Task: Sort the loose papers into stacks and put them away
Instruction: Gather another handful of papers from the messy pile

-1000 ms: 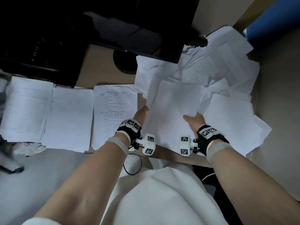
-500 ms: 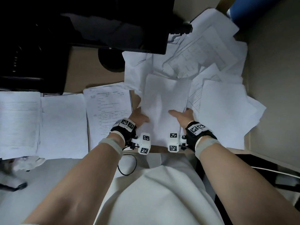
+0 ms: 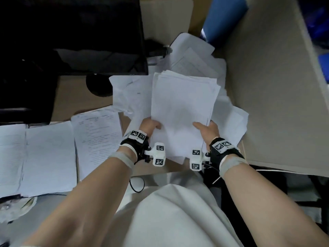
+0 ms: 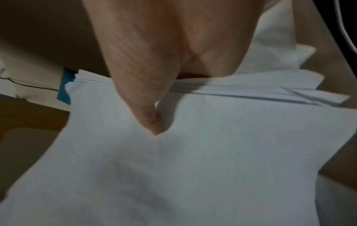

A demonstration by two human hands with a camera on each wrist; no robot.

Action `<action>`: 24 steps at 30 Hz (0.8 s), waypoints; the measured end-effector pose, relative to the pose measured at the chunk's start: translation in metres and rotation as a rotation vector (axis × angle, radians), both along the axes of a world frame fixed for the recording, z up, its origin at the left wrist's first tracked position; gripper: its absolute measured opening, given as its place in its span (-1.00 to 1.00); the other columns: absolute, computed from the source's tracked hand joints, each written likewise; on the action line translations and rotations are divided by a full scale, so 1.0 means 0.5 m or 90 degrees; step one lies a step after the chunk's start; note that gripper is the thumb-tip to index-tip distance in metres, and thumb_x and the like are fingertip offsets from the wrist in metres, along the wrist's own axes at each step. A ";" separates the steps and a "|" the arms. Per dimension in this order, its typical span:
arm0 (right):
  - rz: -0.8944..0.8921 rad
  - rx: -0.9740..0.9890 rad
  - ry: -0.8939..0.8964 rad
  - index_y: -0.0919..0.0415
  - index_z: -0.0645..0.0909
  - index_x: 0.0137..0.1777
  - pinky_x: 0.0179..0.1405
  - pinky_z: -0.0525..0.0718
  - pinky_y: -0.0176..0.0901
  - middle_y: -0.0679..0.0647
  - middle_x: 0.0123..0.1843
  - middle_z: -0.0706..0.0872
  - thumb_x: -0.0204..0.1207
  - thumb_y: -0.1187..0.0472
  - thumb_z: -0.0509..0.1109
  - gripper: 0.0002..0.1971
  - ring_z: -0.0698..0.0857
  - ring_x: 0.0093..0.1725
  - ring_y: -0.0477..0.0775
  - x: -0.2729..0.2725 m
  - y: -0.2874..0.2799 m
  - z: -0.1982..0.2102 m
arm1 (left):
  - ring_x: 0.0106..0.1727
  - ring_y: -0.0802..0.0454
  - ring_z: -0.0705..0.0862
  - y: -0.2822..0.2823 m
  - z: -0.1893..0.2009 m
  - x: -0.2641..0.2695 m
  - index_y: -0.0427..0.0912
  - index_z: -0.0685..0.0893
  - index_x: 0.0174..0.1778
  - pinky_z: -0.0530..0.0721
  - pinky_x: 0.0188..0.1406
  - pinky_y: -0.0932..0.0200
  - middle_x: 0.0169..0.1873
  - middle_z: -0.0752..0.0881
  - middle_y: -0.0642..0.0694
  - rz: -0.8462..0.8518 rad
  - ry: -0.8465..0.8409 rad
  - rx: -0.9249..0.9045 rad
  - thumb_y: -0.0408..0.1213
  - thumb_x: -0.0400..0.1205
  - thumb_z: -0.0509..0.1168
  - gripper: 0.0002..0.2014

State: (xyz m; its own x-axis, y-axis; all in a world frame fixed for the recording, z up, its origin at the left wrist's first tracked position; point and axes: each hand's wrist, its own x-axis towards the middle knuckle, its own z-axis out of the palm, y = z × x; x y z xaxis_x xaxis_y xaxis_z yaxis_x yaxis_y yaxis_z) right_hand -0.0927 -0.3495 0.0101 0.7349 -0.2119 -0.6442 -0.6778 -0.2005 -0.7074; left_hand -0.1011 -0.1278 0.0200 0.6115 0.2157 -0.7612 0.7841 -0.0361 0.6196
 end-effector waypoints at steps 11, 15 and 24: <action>0.101 -0.259 0.136 0.13 0.57 0.35 0.11 0.57 -0.18 0.04 0.27 0.71 0.58 0.12 0.32 -0.65 0.69 0.19 0.24 0.043 -0.228 0.004 | 0.24 -0.25 0.64 -0.273 -0.038 0.044 -0.47 0.61 0.27 0.47 -0.01 0.13 0.19 0.68 -0.34 -0.345 0.076 0.063 -0.36 0.70 0.28 -0.71; 0.136 -0.254 0.219 -0.03 0.46 0.50 0.33 0.62 0.06 0.07 0.39 0.66 0.19 -0.32 0.40 -0.16 0.67 0.27 0.25 0.034 -0.240 -0.041 | -0.45 -0.06 0.34 -0.274 -0.080 0.043 -0.17 0.37 -0.41 0.21 -0.45 0.09 -0.49 0.37 -0.12 -0.325 0.090 0.011 -0.41 0.63 0.31 -0.68; 0.037 -0.207 0.250 0.25 0.25 0.58 0.21 0.62 0.03 0.19 0.40 0.58 0.46 0.17 0.50 -0.27 0.65 0.21 0.27 0.041 -0.217 -0.077 | 0.16 -0.16 0.71 -0.255 -0.107 0.070 -0.34 0.66 0.26 0.67 0.24 -0.03 0.09 0.73 -0.19 -0.241 0.097 0.035 -0.34 0.58 0.46 -0.65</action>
State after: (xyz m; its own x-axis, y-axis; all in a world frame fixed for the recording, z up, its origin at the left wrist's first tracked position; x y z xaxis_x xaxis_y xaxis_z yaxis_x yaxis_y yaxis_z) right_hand -0.0724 -0.4580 -0.0287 0.4673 -0.4125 -0.7820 -0.8610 -0.4131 -0.2966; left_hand -0.0661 -0.2554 -0.0337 0.5372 0.0396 -0.8425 0.7913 -0.3695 0.4872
